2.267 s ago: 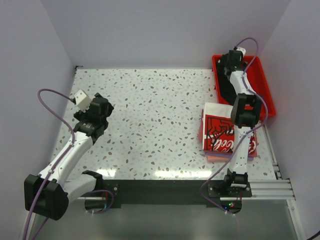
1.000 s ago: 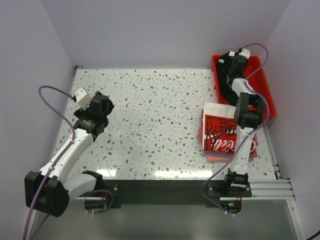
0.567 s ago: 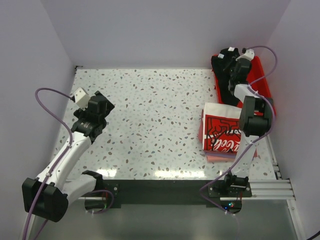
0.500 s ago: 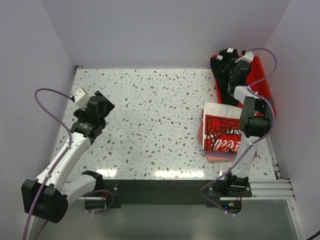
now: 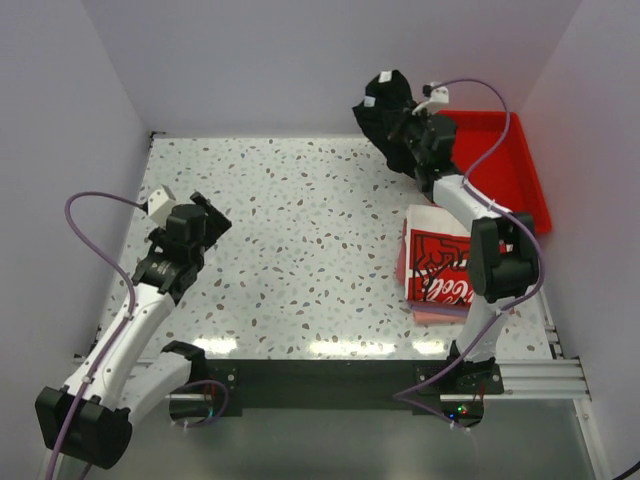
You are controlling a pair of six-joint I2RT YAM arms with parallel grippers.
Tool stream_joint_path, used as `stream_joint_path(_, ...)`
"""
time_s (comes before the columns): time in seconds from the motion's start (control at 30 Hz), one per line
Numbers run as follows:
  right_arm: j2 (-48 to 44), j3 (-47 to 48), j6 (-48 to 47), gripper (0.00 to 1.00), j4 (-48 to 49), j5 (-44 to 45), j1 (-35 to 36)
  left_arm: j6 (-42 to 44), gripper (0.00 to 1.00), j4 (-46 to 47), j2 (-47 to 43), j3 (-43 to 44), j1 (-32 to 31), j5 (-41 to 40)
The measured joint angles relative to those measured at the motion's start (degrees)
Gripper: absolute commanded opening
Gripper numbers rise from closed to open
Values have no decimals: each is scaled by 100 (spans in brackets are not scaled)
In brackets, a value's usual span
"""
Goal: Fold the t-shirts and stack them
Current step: Move the tshirt to the center of the board
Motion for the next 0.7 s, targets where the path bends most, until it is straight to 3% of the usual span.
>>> stream_joint_path(0.17, -455, 505, -380, 0, -658, -363, 1010, -20, 100, -146, -535, -282, 0, 293)
stream_joint_path(0.27, -555, 1279, -780, 43, -1755, -352, 1617, -24, 100, -352, -822, -330, 0, 439)
stream_joint_path(0.3, -555, 1582, -914, 81, -2175, -289, 1825, -24, 100, -407, -909, -330, 0, 483)
stream_joint_path(0.33, -577, 1781, -1047, 99, -2500, -221, 2028, -22, 100, -459, -1023, -330, 0, 518)
stream_joint_path(0.5, -1252, 1062, -1360, 99, -3348, 0, 2804, -24, 100, -848, -1521, -323, 0, 549)
stream_joint_path(0.7, -1759, -66, -1156, 99, -4094, 365, 2723, -98, 100, -1296, -1738, -328, 0, 553)
